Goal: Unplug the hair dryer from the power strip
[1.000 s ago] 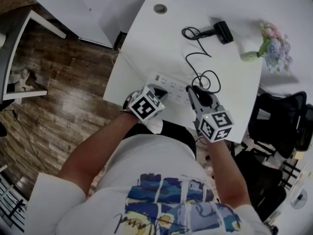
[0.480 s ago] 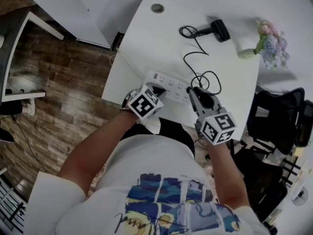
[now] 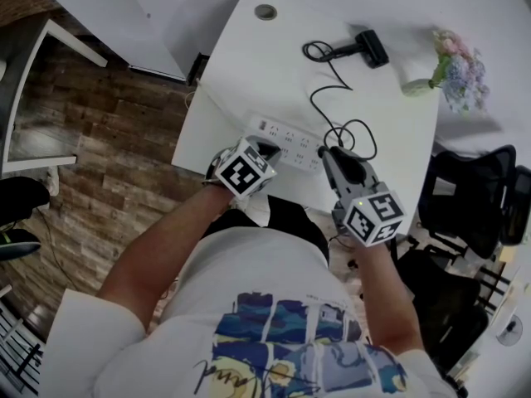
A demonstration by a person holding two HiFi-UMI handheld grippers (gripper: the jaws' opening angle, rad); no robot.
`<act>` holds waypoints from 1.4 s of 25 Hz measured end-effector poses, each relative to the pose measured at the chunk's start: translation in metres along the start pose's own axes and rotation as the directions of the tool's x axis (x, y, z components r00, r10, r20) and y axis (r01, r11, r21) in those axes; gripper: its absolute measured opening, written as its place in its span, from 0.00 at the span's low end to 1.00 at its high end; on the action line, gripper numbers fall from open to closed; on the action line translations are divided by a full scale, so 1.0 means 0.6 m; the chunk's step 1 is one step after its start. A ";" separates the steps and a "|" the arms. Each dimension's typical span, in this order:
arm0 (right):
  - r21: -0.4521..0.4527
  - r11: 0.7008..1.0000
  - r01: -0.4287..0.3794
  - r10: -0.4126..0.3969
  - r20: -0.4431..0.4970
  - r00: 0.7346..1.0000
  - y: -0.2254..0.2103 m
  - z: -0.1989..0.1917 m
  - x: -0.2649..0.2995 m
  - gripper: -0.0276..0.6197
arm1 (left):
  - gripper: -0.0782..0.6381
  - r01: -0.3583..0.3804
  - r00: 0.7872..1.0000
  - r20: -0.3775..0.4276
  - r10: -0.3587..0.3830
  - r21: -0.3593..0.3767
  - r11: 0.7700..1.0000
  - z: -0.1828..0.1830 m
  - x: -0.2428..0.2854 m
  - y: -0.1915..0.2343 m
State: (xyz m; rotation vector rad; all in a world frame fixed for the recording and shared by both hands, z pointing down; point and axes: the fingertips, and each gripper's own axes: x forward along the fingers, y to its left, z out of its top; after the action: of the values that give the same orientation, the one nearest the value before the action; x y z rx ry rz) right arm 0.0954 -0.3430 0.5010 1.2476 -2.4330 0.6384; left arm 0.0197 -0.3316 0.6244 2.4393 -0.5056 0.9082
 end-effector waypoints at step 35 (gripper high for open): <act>0.003 1.000 0.004 -0.004 0.004 1.000 -0.003 0.004 -0.008 0.13 | 0.11 -0.003 1.000 0.005 0.003 0.008 1.000 0.003 0.001 0.001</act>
State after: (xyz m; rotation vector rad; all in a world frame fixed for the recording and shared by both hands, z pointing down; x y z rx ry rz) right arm 0.0990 -0.3418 0.4973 1.2565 -2.4327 0.6396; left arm 0.0206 -0.3328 0.6238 2.4491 -0.5080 0.9069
